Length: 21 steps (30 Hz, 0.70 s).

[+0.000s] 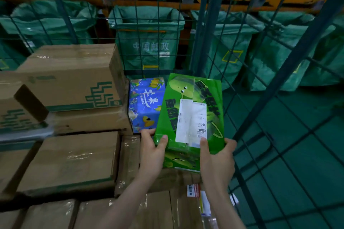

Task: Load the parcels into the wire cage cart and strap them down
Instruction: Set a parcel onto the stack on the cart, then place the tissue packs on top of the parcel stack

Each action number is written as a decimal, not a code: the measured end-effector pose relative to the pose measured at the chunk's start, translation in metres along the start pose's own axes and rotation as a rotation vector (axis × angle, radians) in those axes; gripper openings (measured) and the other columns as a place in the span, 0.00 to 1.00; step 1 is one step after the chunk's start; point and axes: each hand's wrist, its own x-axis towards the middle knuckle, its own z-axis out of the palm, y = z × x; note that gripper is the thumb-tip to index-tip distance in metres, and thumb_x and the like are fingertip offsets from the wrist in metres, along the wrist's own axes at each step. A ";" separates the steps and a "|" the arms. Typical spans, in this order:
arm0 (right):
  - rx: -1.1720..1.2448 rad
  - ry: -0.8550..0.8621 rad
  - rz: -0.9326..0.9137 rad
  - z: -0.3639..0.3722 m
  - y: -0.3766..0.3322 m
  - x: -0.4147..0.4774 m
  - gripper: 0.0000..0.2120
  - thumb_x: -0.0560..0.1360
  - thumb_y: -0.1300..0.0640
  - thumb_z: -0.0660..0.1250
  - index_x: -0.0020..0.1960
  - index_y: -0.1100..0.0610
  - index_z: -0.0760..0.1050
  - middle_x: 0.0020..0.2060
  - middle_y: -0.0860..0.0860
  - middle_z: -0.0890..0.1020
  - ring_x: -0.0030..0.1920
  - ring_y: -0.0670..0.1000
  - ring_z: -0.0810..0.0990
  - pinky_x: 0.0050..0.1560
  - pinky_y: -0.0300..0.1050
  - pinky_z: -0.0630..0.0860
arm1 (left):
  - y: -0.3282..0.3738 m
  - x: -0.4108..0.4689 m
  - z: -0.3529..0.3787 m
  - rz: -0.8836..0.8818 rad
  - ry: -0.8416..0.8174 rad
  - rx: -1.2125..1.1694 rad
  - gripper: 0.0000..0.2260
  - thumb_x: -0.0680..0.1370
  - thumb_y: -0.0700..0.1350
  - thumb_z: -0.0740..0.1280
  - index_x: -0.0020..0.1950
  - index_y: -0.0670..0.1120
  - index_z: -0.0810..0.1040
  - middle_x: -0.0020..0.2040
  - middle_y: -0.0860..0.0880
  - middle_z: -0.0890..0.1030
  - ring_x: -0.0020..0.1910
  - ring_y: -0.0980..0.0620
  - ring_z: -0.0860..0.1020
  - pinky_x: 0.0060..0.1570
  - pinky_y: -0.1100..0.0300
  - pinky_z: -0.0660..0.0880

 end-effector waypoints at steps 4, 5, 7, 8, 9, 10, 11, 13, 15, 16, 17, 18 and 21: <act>-0.105 0.021 0.068 -0.006 0.020 -0.021 0.23 0.75 0.45 0.66 0.61 0.56 0.62 0.42 0.55 0.78 0.39 0.57 0.77 0.34 0.44 0.72 | -0.016 -0.016 -0.007 -0.067 -0.039 0.028 0.09 0.77 0.38 0.65 0.49 0.48 0.66 0.49 0.47 0.73 0.52 0.45 0.74 0.54 0.48 0.70; -0.137 0.003 0.063 -0.005 0.023 -0.025 0.23 0.75 0.46 0.66 0.61 0.57 0.62 0.42 0.55 0.78 0.37 0.56 0.76 0.31 0.43 0.69 | -0.020 -0.017 -0.009 -0.096 -0.046 0.027 0.10 0.78 0.38 0.65 0.47 0.50 0.66 0.49 0.45 0.74 0.51 0.43 0.74 0.55 0.46 0.71; -0.153 -0.028 0.033 0.000 0.028 -0.022 0.20 0.75 0.48 0.67 0.59 0.57 0.63 0.41 0.54 0.78 0.36 0.55 0.75 0.29 0.43 0.68 | -0.030 -0.014 -0.009 -0.147 -0.030 0.024 0.11 0.78 0.38 0.65 0.45 0.52 0.65 0.50 0.42 0.75 0.52 0.40 0.76 0.56 0.39 0.72; -0.125 -0.037 0.026 0.004 0.028 -0.016 0.19 0.75 0.50 0.67 0.59 0.57 0.63 0.42 0.55 0.79 0.36 0.55 0.77 0.31 0.44 0.70 | -0.033 -0.011 -0.007 -0.160 -0.025 0.021 0.11 0.78 0.38 0.65 0.45 0.52 0.65 0.51 0.41 0.75 0.53 0.39 0.76 0.55 0.38 0.71; -0.102 -0.045 0.037 0.010 0.028 -0.010 0.19 0.75 0.51 0.67 0.59 0.57 0.63 0.44 0.55 0.80 0.38 0.56 0.77 0.33 0.45 0.71 | -0.040 -0.007 -0.005 -0.171 -0.026 0.028 0.11 0.78 0.38 0.64 0.46 0.51 0.64 0.51 0.40 0.75 0.53 0.38 0.76 0.55 0.38 0.71; -0.097 -0.057 0.050 0.015 0.026 -0.005 0.20 0.75 0.52 0.67 0.60 0.57 0.63 0.47 0.56 0.80 0.40 0.56 0.77 0.36 0.44 0.71 | -0.044 -0.003 -0.002 -0.182 -0.024 0.026 0.10 0.78 0.38 0.64 0.48 0.49 0.64 0.52 0.40 0.75 0.54 0.38 0.75 0.55 0.38 0.71; -0.108 -0.063 0.041 0.020 0.026 -0.001 0.21 0.75 0.52 0.67 0.62 0.58 0.63 0.49 0.56 0.79 0.43 0.57 0.77 0.39 0.44 0.71 | -0.047 0.002 -0.001 -0.195 -0.009 0.016 0.08 0.79 0.39 0.63 0.50 0.47 0.64 0.52 0.40 0.74 0.54 0.38 0.75 0.55 0.39 0.72; -0.114 -0.057 -0.018 0.033 0.027 0.001 0.22 0.75 0.51 0.67 0.63 0.59 0.63 0.51 0.57 0.79 0.45 0.58 0.78 0.40 0.46 0.72 | -0.051 0.012 -0.002 -0.196 0.020 -0.009 0.07 0.79 0.39 0.62 0.52 0.45 0.64 0.51 0.43 0.73 0.53 0.41 0.75 0.56 0.42 0.72; -0.077 -0.043 -0.034 0.043 0.027 -0.005 0.23 0.75 0.51 0.67 0.63 0.59 0.63 0.52 0.57 0.79 0.46 0.59 0.79 0.42 0.50 0.76 | -0.053 0.020 -0.007 -0.177 0.017 -0.022 0.06 0.80 0.38 0.61 0.53 0.44 0.64 0.49 0.47 0.73 0.52 0.45 0.74 0.55 0.47 0.71; -0.064 -0.039 -0.033 0.047 0.030 -0.009 0.22 0.75 0.52 0.68 0.62 0.59 0.63 0.51 0.57 0.79 0.45 0.59 0.79 0.43 0.52 0.77 | -0.058 0.022 -0.010 -0.182 0.007 -0.022 0.06 0.80 0.38 0.61 0.53 0.44 0.64 0.48 0.47 0.73 0.51 0.45 0.74 0.55 0.47 0.71; -0.070 -0.043 -0.033 0.047 0.034 -0.011 0.22 0.75 0.52 0.68 0.62 0.59 0.63 0.50 0.57 0.79 0.44 0.59 0.79 0.42 0.52 0.77 | -0.062 0.020 -0.013 -0.193 -0.004 -0.030 0.06 0.80 0.38 0.61 0.53 0.44 0.64 0.49 0.47 0.73 0.51 0.45 0.74 0.55 0.46 0.72; -0.082 -0.069 -0.031 0.046 0.039 -0.010 0.21 0.75 0.53 0.68 0.61 0.59 0.64 0.48 0.57 0.79 0.42 0.57 0.78 0.41 0.50 0.76 | -0.068 0.017 -0.016 -0.208 -0.008 -0.035 0.06 0.80 0.38 0.61 0.53 0.44 0.65 0.50 0.45 0.74 0.52 0.44 0.75 0.55 0.44 0.72; -0.085 -0.288 0.048 0.044 0.048 0.005 0.17 0.76 0.55 0.67 0.60 0.53 0.63 0.49 0.53 0.78 0.41 0.50 0.74 0.40 0.45 0.72 | -0.094 0.000 -0.021 -0.207 0.029 -0.015 0.11 0.79 0.36 0.62 0.48 0.51 0.64 0.52 0.41 0.74 0.53 0.41 0.75 0.56 0.40 0.72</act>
